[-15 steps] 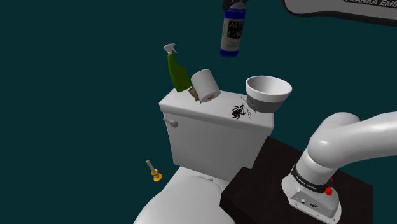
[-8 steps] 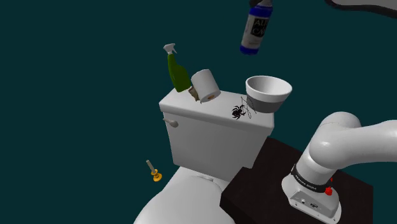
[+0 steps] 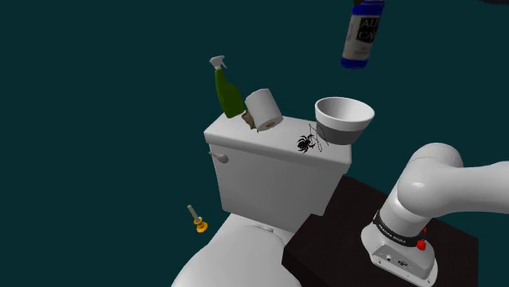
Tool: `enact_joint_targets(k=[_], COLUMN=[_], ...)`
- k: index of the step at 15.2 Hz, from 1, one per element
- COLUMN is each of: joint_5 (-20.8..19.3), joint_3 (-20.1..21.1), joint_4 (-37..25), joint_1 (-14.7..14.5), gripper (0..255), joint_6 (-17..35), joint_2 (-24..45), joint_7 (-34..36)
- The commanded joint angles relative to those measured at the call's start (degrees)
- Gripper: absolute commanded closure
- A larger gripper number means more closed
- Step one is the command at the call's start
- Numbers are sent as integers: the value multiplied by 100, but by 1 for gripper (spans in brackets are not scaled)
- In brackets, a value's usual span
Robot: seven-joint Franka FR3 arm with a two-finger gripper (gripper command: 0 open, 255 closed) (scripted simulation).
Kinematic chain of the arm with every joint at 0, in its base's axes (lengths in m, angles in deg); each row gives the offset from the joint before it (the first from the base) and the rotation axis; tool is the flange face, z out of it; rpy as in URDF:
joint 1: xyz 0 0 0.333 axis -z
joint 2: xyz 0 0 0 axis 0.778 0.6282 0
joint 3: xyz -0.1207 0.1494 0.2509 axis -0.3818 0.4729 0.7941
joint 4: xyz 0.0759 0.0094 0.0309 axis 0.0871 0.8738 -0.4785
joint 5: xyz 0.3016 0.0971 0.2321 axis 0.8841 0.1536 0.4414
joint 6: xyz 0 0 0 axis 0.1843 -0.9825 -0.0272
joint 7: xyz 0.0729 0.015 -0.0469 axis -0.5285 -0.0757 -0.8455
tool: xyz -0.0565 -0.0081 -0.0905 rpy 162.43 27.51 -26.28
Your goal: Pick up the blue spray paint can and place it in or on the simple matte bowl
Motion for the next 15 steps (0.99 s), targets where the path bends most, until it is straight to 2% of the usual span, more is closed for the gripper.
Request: enact_joint_targets(k=[1, 15], joint_5=[-24, -184], joint_3=[-31, -97], joint_4=[187, 1602], joint_1=[-2, 37], gripper=[255, 255], joint_6=[57, 637], joint_2=[-139, -948], joint_7=[-3, 206])
